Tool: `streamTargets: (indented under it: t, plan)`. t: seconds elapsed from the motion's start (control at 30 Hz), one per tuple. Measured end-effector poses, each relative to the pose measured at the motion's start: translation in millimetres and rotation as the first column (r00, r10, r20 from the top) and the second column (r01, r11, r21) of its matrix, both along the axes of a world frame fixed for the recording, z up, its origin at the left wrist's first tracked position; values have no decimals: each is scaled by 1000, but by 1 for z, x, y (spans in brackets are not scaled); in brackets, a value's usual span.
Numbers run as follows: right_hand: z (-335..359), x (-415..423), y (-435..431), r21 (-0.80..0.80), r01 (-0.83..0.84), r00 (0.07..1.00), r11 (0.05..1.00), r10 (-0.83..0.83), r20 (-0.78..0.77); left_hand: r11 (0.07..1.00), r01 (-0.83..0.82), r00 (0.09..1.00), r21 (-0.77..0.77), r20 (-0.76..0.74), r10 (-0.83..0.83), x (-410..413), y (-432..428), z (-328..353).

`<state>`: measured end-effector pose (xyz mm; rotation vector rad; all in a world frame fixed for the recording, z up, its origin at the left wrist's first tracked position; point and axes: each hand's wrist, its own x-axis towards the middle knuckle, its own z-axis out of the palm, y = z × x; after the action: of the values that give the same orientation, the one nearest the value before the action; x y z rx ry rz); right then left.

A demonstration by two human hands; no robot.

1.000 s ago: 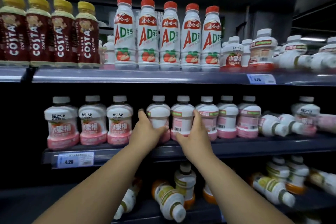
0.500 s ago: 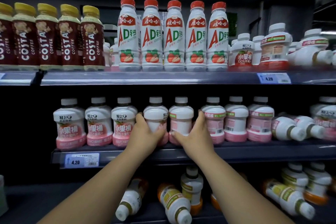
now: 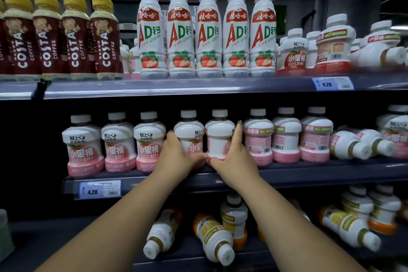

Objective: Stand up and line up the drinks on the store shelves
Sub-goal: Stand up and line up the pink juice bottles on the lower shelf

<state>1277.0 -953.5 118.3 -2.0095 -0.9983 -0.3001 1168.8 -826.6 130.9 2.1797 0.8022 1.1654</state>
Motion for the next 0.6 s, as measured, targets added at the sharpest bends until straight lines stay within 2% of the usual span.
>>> streamTargets:
  t: [0.13, 0.2, 0.3, 0.47, 0.6]
  plan:
    - [-2, 2, -1, 59, 36, 999, 998, -38, 32, 999, 26, 1000, -40, -3, -26, 0, 1, -1]
    - [-4, 1, -3, 36, 19, 999, 999, -21, 46, 998, 47, 999, -48, -5, -48, -1, 2, -1]
    - [-4, 2, -1, 7, 16, 999, 1000, -16, 49, 1000, 16, 1000, -9, 0, -16, 0, 2, -1]
    - [-4, 6, 1, 58, 37, 999, 998, -39, 38, 1000, 18, 1000, -12, 18, -17, -2, 4, -3]
    - [-5, 6, 1, 4, 13, 996, 1000, -13, 89, 999, -12, 1000, 36, 1, 12, -1, 0, -5]
